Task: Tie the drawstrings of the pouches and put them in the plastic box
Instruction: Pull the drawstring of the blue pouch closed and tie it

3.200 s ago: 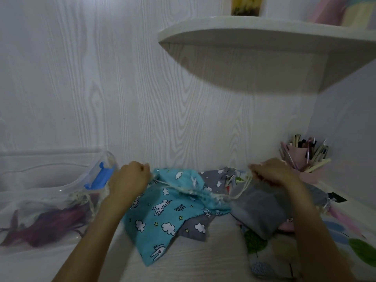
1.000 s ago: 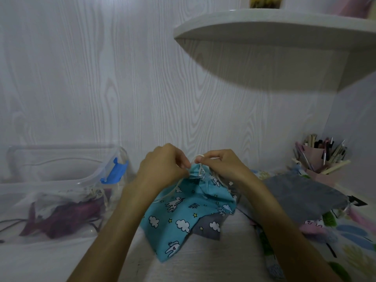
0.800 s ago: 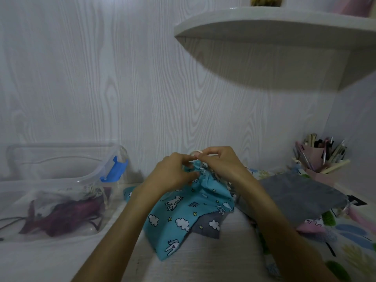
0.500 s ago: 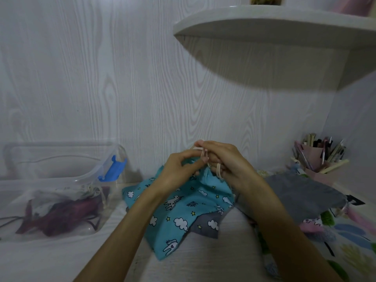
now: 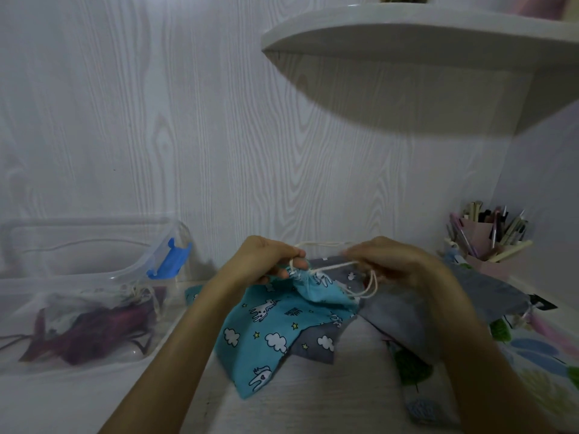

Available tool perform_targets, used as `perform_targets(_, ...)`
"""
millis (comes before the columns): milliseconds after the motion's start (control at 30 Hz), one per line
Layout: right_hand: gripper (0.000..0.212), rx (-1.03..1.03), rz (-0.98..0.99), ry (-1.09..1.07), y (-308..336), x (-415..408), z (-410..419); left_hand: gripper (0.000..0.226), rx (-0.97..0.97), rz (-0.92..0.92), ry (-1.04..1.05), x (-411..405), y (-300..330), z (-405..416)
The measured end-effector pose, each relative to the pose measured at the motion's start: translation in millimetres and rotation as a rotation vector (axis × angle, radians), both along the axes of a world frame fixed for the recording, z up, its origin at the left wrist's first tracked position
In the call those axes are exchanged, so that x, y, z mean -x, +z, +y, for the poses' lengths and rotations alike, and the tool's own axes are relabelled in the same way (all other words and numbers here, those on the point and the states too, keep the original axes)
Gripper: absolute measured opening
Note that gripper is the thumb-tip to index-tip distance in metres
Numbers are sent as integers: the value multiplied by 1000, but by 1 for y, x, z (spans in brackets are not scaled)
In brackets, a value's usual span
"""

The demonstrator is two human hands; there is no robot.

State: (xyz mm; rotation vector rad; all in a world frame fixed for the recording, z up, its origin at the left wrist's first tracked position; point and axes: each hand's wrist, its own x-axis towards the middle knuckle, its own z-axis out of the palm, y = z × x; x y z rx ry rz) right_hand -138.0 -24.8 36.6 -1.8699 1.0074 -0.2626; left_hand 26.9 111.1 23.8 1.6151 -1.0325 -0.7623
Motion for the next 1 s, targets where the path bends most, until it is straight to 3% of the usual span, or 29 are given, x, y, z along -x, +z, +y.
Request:
perform_targets(67, 30, 243, 282, 61, 14, 14, 3, 17, 6, -8, 4, 3, -3, -3)
perform_targets(133, 32, 352, 318, 51, 25, 25, 5, 18, 24, -29, -18, 5, -5, -4)
perform_targets(233, 15, 328, 62, 40, 35, 28, 18, 19, 11, -117, -126, 10, -8, -6)
perform_targets(367, 12, 380, -154, 78, 38, 5, 37, 20, -174, -378, -393, 22, -14, -10)
perform_targets(433, 9, 406, -221, 56, 33, -11, 44, 23, -176, -493, -471, 27, -17, -10)
perform_targets(500, 10, 438, -263, 53, 26, -24, 49, 19, -93, -536, -471, 34, -19, -11)
perform_targets(567, 18, 435, -303, 127, 22, -32, 55, 40, -3, -532, -390, 39, -25, -15)
perform_targets(633, 27, 433, -324, 268, 22, -37, 65, 47, 48, -538, -287, 38, -32, -21)
perform_targets(767, 18, 500, -380, 427, 27, -38, 76, 47, 3, -391, -254, 34, -34, -23)
perform_targets(900, 31, 701, -538, -64, 25, -32, 59, 40, -30, -17, -199, 24, -30, -22)
perform_targets(933, 30, 714, -476, -104, 24, -28, 51, 38, -27, 69, -202, 20, -29, -22)
perform_targets(1000, 25, 603, -193, 55, 22, -19, 37, 36, -14, 210, -214, 12, -26, -19)
